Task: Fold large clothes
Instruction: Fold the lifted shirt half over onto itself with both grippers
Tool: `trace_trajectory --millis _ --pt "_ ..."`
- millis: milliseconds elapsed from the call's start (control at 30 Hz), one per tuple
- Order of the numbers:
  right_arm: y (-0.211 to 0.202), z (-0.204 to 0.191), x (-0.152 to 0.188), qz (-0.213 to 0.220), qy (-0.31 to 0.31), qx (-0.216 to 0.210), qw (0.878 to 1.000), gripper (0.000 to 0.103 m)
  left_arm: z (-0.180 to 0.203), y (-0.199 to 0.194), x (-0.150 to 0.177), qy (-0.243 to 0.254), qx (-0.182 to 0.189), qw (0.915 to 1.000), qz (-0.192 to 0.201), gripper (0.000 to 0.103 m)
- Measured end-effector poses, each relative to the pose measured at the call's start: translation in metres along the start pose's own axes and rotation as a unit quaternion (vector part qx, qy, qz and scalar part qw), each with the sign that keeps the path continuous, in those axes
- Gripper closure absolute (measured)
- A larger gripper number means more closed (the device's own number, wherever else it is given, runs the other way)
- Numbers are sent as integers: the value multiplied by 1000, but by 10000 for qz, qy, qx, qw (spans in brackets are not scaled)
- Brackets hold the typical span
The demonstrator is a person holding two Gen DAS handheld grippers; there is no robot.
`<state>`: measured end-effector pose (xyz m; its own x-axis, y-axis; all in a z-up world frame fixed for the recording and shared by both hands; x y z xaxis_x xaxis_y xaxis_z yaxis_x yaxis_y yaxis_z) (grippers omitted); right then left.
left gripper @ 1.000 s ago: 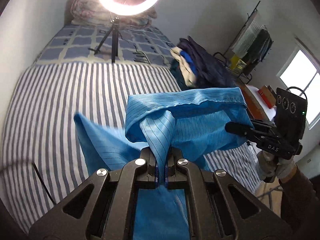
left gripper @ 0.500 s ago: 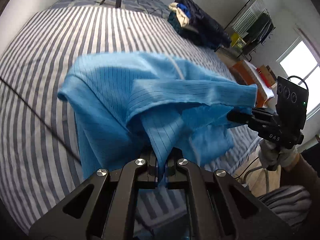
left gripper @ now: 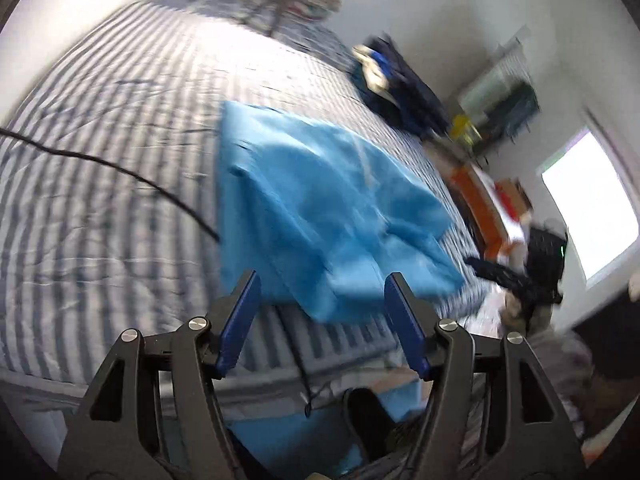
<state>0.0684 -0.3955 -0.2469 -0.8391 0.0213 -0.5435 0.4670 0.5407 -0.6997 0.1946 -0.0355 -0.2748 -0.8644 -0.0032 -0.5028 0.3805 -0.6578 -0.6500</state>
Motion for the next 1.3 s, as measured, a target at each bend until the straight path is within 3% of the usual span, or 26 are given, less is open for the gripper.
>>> trace_trajectory --millis 133,300,367,433,467,500,533,567,633,700,800,867,933,1000,1100,1200,1300 --pt "9 20 -17 184 856 -344 9956 46 -31 14 -28 -739 136 9971 99 37" --pt "43 25 -21 -92 1417 -636 9878 46 -54 49 -53 -1311 316 9909 -9 37" --pt "53 24 -23 -112 1322 -466 9901 46 -58 63 -54 -1417 274 9895 -80 52" --pt "60 27 -28 -43 1423 -462 9887 46 -61 77 -52 -1488 384 9878 -237 99" --pt "63 25 -30 12 1486 -531 9875 46 -60 80 -51 -1479 389 9879 -269 100" --pt "65 26 -34 99 1563 -595 9859 49 -58 81 -51 -1446 339 9886 -250 101" --pt "67 26 -37 139 1612 -685 9844 61 -59 78 -50 -1460 362 9883 -240 102" --pt "70 25 -40 77 1713 -928 9808 97 -59 76 -50 -1550 447 9866 -226 103" --pt "65 24 -43 189 1887 -1220 9742 101 -57 68 -47 -1668 597 9840 -164 103" --pt "65 26 -39 238 1919 -1406 9710 103 -59 64 -40 -1470 354 9883 -175 103" --pt "84 41 -18 -220 1864 -866 9784 103 -78 68 -21 -1431 81 9886 -457 103" --pt "89 46 -11 -356 1900 -792 9779 103 -81 69 -14 -1455 79 9881 -489 103" --pt "81 41 -13 -358 1680 -630 9831 93 -75 58 -15 -1214 -67 9918 -390 103" --pt "65 34 -16 -354 1407 -481 9883 74 -67 42 -17 -880 -320 9952 -268 103" --pt "36 25 -32 -30 938 -122 9955 74 -47 19 -26 -433 -581 9974 -7 103" --pt "28 7 -54 293 528 -129 9981 74 -28 8 -29 -229 -340 9991 103 98" --pt "39 -18 -63 182 132 -444 9988 74 7 11 -18 174 152 9997 -64 94"
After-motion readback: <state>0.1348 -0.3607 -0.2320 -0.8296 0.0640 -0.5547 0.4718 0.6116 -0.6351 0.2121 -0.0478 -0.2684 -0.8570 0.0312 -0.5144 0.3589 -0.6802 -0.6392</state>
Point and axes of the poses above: each gripper's, at about its wrist camera, not at the fingertips, and y roughly the way its jaws point, z to its right, x to its underside, the point moved 5 cm from there along y, roughly the way its jaws point, and after that the axes turned 2 degrees about y, right-handed, at the moved point
